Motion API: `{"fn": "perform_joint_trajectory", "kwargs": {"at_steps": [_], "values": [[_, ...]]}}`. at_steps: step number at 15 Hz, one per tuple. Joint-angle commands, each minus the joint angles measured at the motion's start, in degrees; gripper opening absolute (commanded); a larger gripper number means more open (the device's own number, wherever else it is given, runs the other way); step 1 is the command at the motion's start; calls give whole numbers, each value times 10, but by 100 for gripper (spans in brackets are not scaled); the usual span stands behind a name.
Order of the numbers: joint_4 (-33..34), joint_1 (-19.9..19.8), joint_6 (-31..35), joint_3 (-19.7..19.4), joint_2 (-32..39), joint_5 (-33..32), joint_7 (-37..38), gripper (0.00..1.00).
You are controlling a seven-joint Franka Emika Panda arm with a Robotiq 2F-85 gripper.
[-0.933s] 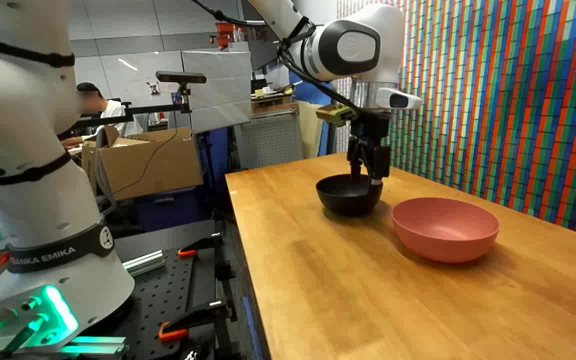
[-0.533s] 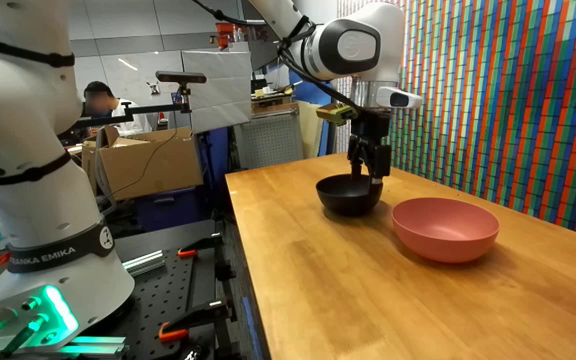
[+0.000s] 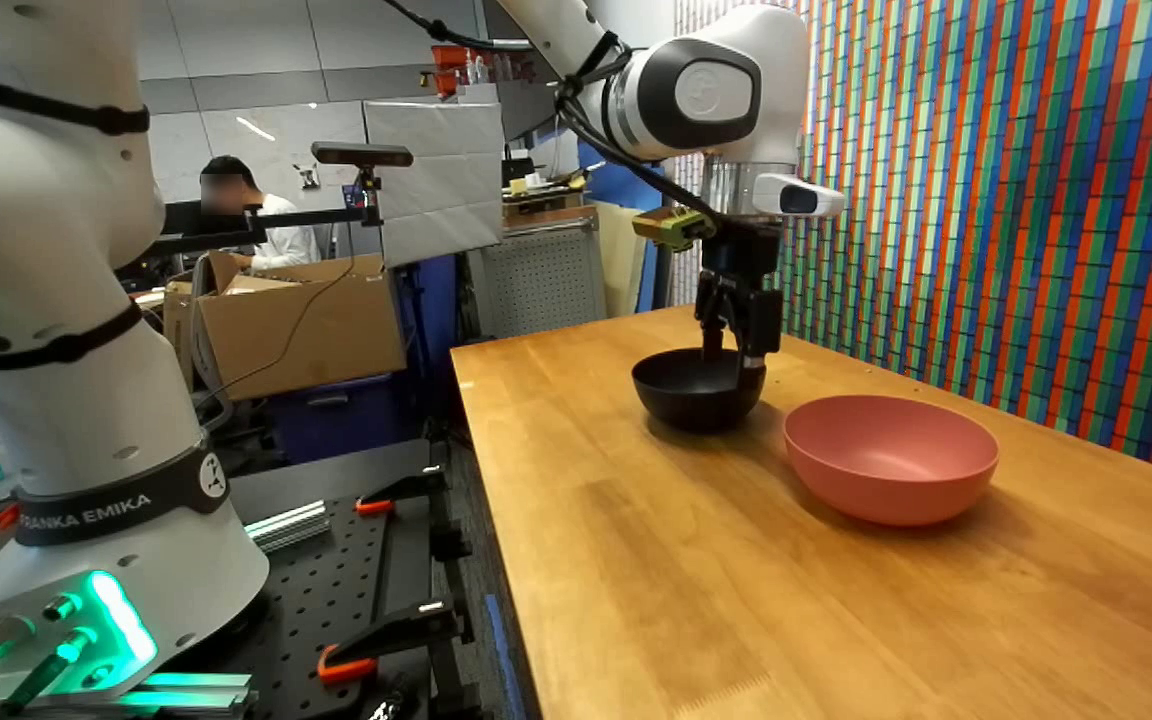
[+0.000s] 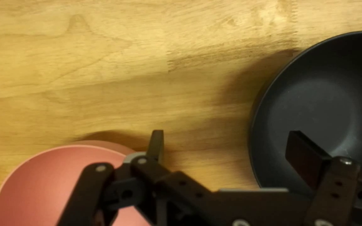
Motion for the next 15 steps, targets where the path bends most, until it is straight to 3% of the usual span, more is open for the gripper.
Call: {"fn": "perform_joint_trajectory", "kwargs": {"at_steps": [1, 7, 11, 15], "values": [[-6, 2, 41, 4, -7, -19, 2, 100], [24, 15, 152, 40, 25, 8, -2, 100], [47, 25, 128, 43, 65, -2, -1, 100], [81, 46, 104, 9, 108, -62, 17, 100]]}}
